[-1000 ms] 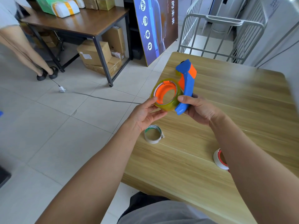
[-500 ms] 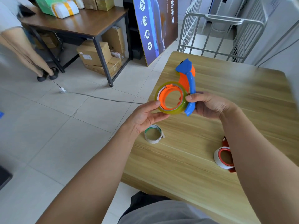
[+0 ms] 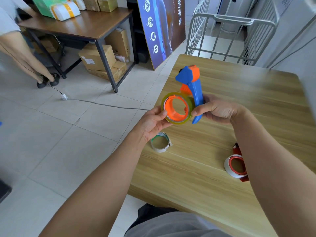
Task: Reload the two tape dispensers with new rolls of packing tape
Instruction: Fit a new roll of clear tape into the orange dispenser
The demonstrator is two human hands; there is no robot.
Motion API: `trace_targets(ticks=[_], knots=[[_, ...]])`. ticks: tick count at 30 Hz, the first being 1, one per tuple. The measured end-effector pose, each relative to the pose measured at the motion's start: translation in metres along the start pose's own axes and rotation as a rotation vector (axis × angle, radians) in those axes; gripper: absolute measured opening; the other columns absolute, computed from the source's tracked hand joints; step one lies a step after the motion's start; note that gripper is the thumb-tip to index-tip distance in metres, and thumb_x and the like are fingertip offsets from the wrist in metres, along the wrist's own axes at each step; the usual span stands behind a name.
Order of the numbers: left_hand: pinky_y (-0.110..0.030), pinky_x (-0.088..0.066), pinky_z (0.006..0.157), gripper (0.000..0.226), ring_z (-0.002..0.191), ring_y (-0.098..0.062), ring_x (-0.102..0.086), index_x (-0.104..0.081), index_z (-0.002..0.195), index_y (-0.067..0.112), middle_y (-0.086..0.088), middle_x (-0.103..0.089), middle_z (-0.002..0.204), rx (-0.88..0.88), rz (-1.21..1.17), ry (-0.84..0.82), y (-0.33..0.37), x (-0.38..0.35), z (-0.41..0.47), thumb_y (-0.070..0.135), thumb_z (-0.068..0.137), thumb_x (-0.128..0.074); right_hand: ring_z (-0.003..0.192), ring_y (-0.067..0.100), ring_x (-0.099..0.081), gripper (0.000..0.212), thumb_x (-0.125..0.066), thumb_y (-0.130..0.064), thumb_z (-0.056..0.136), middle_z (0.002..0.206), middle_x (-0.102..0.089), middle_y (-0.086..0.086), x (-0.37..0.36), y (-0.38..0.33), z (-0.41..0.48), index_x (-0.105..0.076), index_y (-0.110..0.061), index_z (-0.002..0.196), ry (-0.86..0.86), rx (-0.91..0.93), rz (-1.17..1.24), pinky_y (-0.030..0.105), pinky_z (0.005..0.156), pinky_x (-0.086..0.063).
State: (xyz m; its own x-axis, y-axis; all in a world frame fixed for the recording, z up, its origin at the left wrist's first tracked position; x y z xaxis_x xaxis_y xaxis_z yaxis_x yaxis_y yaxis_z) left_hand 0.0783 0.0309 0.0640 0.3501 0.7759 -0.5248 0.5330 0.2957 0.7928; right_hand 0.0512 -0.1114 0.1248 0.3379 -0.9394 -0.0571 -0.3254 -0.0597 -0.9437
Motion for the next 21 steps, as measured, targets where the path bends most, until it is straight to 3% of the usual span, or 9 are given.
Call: trace_targets(ticks=[3,7,11,14,17,21], knots=[[-0.039,-0.049,0.096,0.032,0.108,-0.025,-0.057,-0.056,0.116,0.005,-0.013,-0.059,0.112,-0.014,-0.051,-0.042,0.01,0.001,-0.001,-0.004,0.086,-0.05,0.101,0.025,-0.064,0.054,-0.066,0.015,0.067,0.109,-0.068,0.009,0.001,0.003,0.0,-0.059,-0.009,0.114,0.078,0.047,-0.13,0.036,0.09,-0.053],[-0.04,-0.05,0.096,0.021,0.102,-0.023,-0.063,-0.061,0.105,0.005,-0.01,-0.066,0.102,0.014,-0.203,0.018,0.016,0.01,0.0,0.015,0.087,-0.056,0.098,0.029,-0.066,0.057,-0.074,0.014,0.061,0.106,-0.069,0.012,0.001,0.014,0.002,-0.06,-0.007,0.111,0.24,0.072,-0.161,0.043,0.086,-0.055],[-0.042,-0.054,0.089,0.016,0.096,-0.024,-0.068,-0.063,0.095,0.008,-0.011,-0.07,0.098,-0.012,-0.036,0.237,0.018,0.024,0.004,0.022,0.088,-0.062,0.082,0.016,-0.069,0.057,-0.077,0.014,0.057,0.093,-0.071,-0.001,-0.005,0.017,0.005,-0.063,-0.023,0.098,0.266,0.102,-0.159,0.033,0.069,-0.059],[-0.038,-0.056,0.083,0.026,0.092,-0.022,-0.071,-0.065,0.094,0.008,-0.009,-0.074,0.094,-0.028,0.044,0.281,0.024,0.025,0.005,0.032,0.082,-0.068,0.078,0.013,-0.068,0.056,-0.079,0.011,0.056,0.09,-0.07,-0.004,-0.004,0.017,0.004,-0.062,-0.027,0.094,0.303,0.113,-0.173,0.03,0.067,-0.059],[-0.035,-0.058,0.078,0.013,0.085,-0.022,-0.071,-0.066,0.088,0.007,-0.011,-0.073,0.087,-0.087,0.134,0.348,0.03,0.025,0.003,0.018,0.083,-0.069,0.071,0.006,-0.068,0.054,-0.08,0.009,0.057,0.083,-0.07,-0.008,-0.006,0.018,0.003,-0.062,-0.026,0.093,0.306,0.124,-0.194,0.022,0.06,-0.055],[-0.028,-0.059,0.07,0.005,0.081,-0.022,-0.069,-0.065,0.083,0.006,-0.011,-0.07,0.083,-0.136,0.33,0.46,0.038,0.028,0.001,0.01,0.083,-0.068,0.088,0.02,-0.066,0.06,-0.081,0.006,0.057,0.1,-0.068,0.007,-0.007,0.026,0.002,-0.06,-0.016,0.109,0.309,0.104,-0.198,0.033,0.071,-0.058]])
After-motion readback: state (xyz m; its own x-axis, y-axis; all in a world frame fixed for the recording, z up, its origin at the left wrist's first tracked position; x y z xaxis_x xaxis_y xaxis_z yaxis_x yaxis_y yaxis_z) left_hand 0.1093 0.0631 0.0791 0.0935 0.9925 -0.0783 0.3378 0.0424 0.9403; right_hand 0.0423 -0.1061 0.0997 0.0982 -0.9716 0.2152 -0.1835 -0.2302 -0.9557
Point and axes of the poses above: each hand's wrist, its own z-axis towards the middle knuckle, its own x-axis out of the back of the hand, y = z × x, the point moved 8 cm from there along z, towards the middle knuckle
